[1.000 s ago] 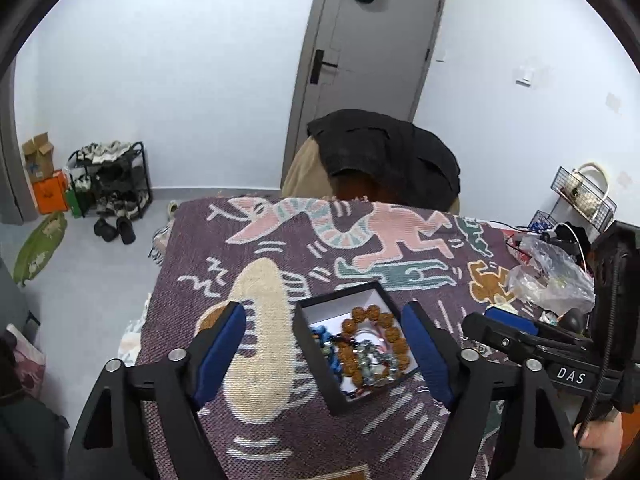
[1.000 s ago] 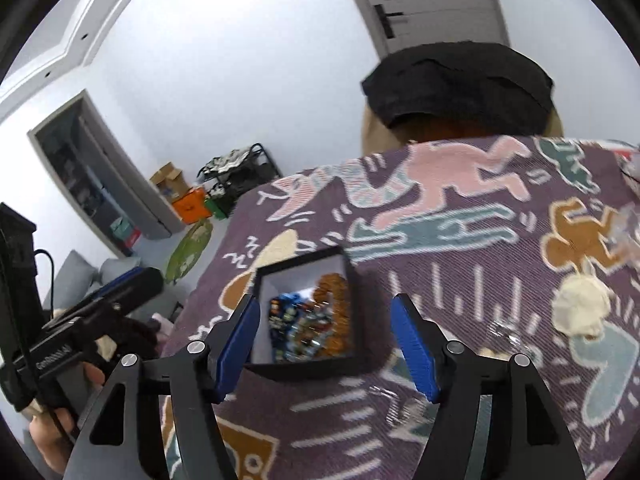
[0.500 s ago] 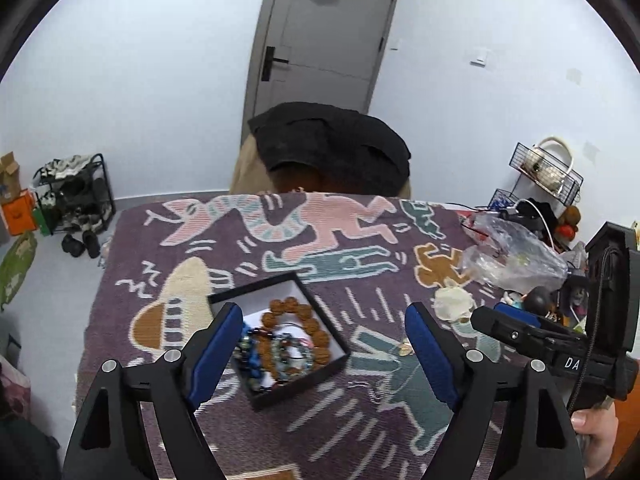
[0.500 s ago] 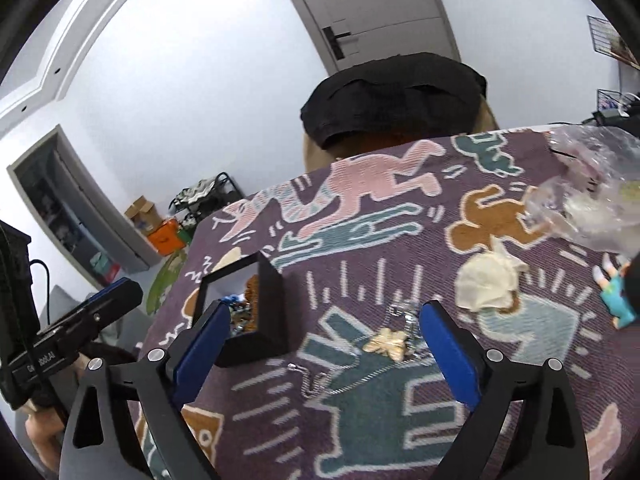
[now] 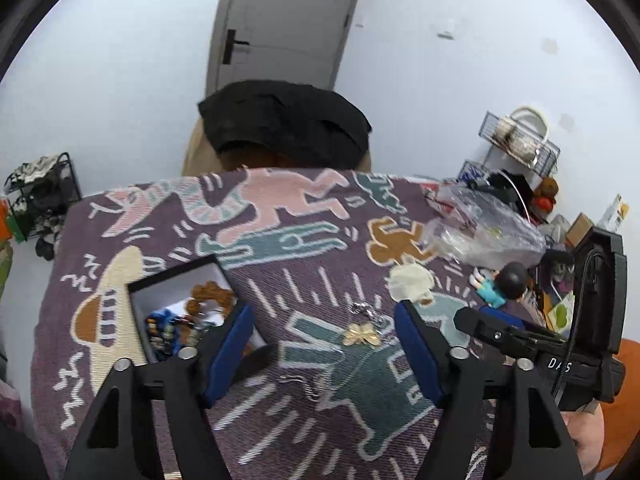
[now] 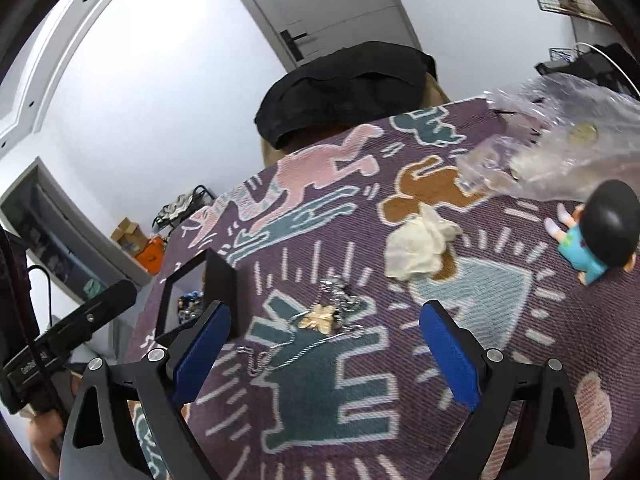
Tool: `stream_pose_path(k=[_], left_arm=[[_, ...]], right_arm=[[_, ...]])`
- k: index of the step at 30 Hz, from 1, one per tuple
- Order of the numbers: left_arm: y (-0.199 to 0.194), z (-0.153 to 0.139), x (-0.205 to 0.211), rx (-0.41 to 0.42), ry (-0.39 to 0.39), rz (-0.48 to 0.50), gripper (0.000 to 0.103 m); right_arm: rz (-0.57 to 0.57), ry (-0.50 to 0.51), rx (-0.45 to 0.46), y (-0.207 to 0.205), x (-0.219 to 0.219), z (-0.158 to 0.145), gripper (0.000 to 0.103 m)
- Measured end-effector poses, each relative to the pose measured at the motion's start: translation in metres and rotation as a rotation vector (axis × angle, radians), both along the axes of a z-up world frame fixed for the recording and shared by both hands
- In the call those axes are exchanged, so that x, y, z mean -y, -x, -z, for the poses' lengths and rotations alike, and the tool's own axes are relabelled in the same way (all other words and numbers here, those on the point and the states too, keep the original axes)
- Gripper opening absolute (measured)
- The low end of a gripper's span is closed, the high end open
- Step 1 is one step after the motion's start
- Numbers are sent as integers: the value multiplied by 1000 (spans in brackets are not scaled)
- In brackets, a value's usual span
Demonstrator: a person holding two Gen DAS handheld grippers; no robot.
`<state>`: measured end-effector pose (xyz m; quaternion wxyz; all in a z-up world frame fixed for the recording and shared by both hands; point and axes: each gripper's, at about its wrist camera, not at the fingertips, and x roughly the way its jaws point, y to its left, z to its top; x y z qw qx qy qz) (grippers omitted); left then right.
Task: Organize jewelry
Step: 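Move left gripper to the silver skull-pendant necklace and grasp it, then lift the necklace with left gripper while right gripper grasps the cream fabric scrunchie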
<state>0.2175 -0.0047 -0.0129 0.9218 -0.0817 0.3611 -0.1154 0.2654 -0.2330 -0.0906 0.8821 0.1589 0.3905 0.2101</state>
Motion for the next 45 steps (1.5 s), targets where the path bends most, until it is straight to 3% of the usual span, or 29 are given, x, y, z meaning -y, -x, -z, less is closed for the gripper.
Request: stream_pose_path(k=[5, 8, 19, 22, 35, 36, 39, 45], left_arm=[[-10, 11, 23, -28, -7, 39, 69], [-21, 18, 37, -55, -11, 63, 62], [-65, 53, 82, -180, -21, 117, 60], [-76, 66, 90, -217, -27, 114, 53], [-108, 106, 102, -294, -69, 58, 46], [-108, 107, 103, -293, -88, 56, 42], [-110, 108, 104, -304, -102, 69, 16], [-103, 97, 91, -282, -70, 76, 14]], right_arm=[[33, -16, -7, 0, 20, 4, 95], [50, -25, -12, 1, 31, 6, 90], [149, -55, -62, -4, 79, 24, 83], [166, -63, -71, -6, 88, 28, 83], [192, -65, -92, -16, 101, 37, 80], [191, -62, -91, -16, 100, 37, 80], [178, -46, -93, -20, 93, 38, 80], [132, -9, -114, -33, 72, 41, 76]])
